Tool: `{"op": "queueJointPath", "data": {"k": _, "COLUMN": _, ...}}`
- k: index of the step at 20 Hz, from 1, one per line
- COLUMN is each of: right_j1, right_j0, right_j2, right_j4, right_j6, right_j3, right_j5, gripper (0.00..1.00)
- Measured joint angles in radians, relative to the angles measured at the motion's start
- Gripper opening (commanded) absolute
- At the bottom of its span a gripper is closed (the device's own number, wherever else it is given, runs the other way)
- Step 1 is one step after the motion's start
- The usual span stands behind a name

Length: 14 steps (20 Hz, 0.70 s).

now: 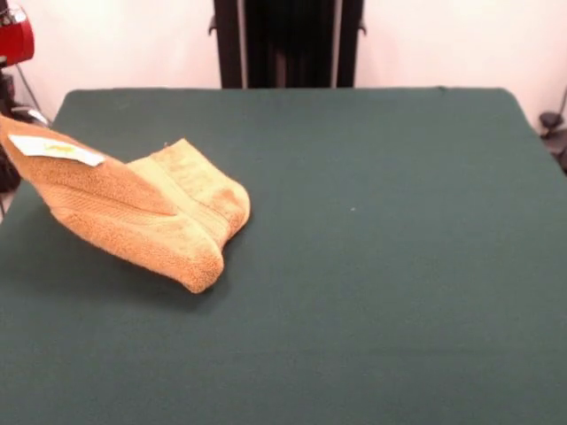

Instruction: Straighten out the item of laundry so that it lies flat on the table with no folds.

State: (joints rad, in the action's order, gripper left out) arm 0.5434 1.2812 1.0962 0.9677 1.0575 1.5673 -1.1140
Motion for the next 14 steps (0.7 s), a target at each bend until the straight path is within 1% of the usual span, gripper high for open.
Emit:
{"op": "queueJointPath", "data": {"k": 1, "right_j1": 0.002, "right_j0": 0.01, "right_j2": 0.0, "right_j4": -0.026, "right_j6": 0.0, "right_j3": 0.002, "right_j5": 0.013, "gripper": 0.0}}
{"op": "queueJointPath", "data": {"k": 4, "right_j1": 0.003, "right_j0": 0.026, "right_j2": -0.001, "right_j4": -0.057, "right_j6": 0.0, "right_j3": 0.003, "right_j5": 0.036, "gripper": 0.0}}
{"op": "queueJointPath", "data": {"k": 5, "right_j1": 0.003, "right_j0": 0.041, "right_j2": -0.002, "right_j4": -0.083, "right_j6": 0.0, "right_j3": 0.003, "right_j5": 0.06, "gripper": 0.0}}
{"op": "queueJointPath", "data": {"k": 10, "right_j1": 0.006, "right_j0": 0.07, "right_j2": -0.012, "right_j4": -0.118, "right_j6": 0.0, "right_j3": 0.004, "right_j5": 0.123, "gripper": 0.0}}
{"op": "queueJointPath", "data": {"k": 14, "right_j1": 0.02, "right_j0": 0.072, "right_j2": -0.028, "right_j4": -0.121, "right_j6": 0.0, "right_j3": 0.011, "right_j5": 0.166, "gripper": 0.0}}
